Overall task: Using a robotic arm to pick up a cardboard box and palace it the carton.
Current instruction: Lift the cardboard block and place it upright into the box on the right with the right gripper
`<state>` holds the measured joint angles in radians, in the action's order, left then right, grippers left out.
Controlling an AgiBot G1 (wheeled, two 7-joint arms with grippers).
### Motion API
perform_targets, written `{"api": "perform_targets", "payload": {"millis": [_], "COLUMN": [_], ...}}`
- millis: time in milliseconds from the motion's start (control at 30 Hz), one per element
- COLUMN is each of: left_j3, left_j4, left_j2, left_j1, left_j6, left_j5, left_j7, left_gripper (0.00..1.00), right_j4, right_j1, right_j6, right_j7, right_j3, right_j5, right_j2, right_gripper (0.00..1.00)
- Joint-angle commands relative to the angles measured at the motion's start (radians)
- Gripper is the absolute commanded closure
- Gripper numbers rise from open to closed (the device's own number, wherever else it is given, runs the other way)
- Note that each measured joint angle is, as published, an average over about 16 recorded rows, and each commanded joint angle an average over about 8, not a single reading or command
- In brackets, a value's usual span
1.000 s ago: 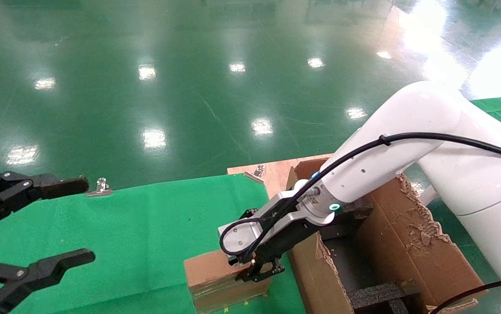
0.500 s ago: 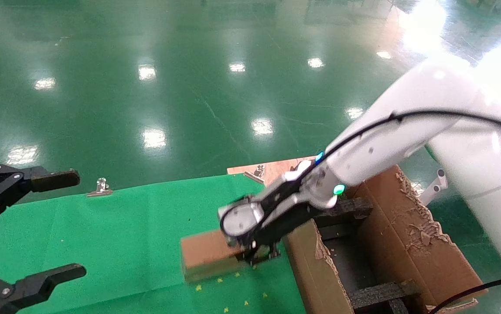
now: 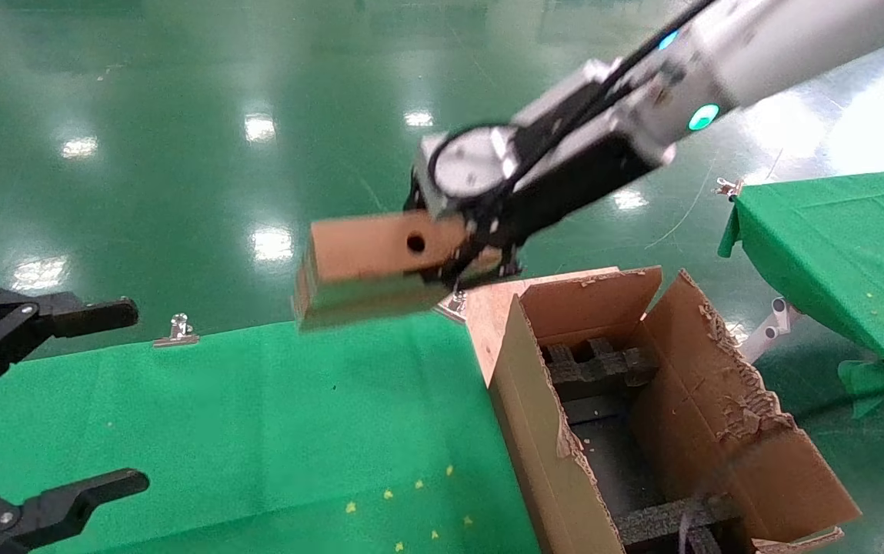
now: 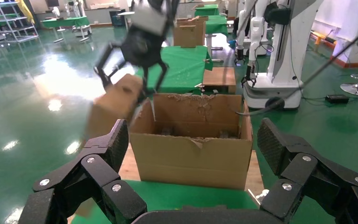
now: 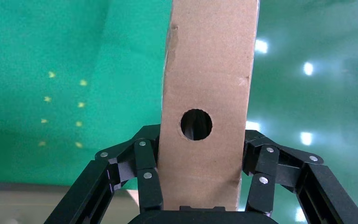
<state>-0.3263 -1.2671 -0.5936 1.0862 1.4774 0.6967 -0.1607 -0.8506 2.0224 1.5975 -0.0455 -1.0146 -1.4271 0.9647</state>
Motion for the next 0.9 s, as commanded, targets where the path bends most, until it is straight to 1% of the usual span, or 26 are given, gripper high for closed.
{"api": "perform_targets", "payload": {"millis": [33, 233, 367, 600, 900], "left_j3": [0.0, 0.0, 0.0, 0.0, -0.001], "left_j4": [0.0, 0.0, 0.0, 0.0, 0.0], "left_j2": [0.0, 0.0, 0.0, 0.0, 0.0], "left_j1": [0.0, 0.0, 0.0, 0.0, 0.0], "left_j6": [0.0, 0.0, 0.0, 0.0, 0.0], "left_j5": [0.0, 0.0, 0.0, 0.0, 0.0], "left_j7": [0.0, 0.0, 0.0, 0.0, 0.0], "left_gripper": [0.0, 0.0, 0.0, 0.0, 0.0], "right_j4": [0.031, 0.066, 0.082, 0.072, 0.05], "right_j1": [0.049, 0.106, 0.153, 0.271, 0.446], "right_j6": [0.001, 0.003, 0.004, 0.006, 0.006], "right_j7": [-0.02, -0.037, -0.04, -0.026, -0.015], "right_j3": [-0.027, -0.149, -0.232, -0.405, -0.663], "right_j5": [0.032, 0.13, 0.184, 0.232, 0.209], "right_j2": [-0.003, -0.023, -0.064, -0.196, -0.362], "right_gripper": [1.0, 1.0, 1.0, 1.0, 1.0]}}
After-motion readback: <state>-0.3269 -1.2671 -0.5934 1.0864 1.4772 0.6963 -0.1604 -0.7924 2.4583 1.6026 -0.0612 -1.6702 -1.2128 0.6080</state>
